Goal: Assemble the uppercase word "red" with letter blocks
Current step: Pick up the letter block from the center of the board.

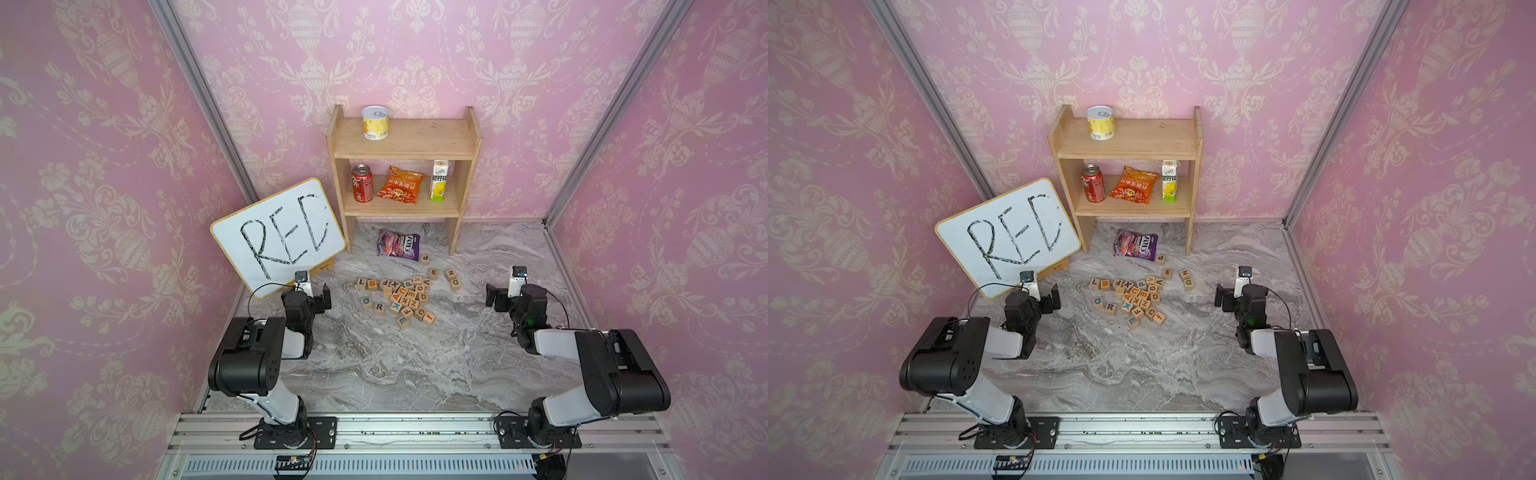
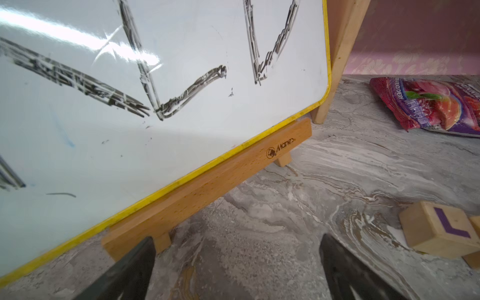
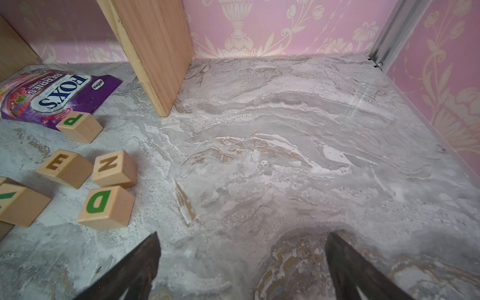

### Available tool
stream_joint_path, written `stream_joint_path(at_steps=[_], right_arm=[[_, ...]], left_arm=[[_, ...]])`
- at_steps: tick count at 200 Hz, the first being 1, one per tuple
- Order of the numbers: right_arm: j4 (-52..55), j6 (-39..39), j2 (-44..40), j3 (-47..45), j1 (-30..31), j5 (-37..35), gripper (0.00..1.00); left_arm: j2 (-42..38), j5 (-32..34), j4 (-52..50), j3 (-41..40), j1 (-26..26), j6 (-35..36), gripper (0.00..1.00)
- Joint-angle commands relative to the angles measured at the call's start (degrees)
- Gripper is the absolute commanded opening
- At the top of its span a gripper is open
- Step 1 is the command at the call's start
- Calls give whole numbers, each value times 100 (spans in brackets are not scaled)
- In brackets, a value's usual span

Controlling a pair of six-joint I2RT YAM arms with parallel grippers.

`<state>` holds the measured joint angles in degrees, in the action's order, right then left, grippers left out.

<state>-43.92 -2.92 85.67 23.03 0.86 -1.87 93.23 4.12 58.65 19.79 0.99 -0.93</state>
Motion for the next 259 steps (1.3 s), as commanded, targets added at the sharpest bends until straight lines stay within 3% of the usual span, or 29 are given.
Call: stream_joint_path(at_steps=[1,209,233,259], right_arm=[[-134,102,28,-5,29,40,100],[-141,94,-5,-1,35,18,100],[795,19,-237,427,38,-241,100],[2647,115,-324,1304,45,-268,100]], left_arm=[[28,-144,-60,30,10,110,99],[15,-235,-186,80,106,14,99],[-23,-307,-216,82,90,75,99],[-313,-6,-372,45,-61,163,99]])
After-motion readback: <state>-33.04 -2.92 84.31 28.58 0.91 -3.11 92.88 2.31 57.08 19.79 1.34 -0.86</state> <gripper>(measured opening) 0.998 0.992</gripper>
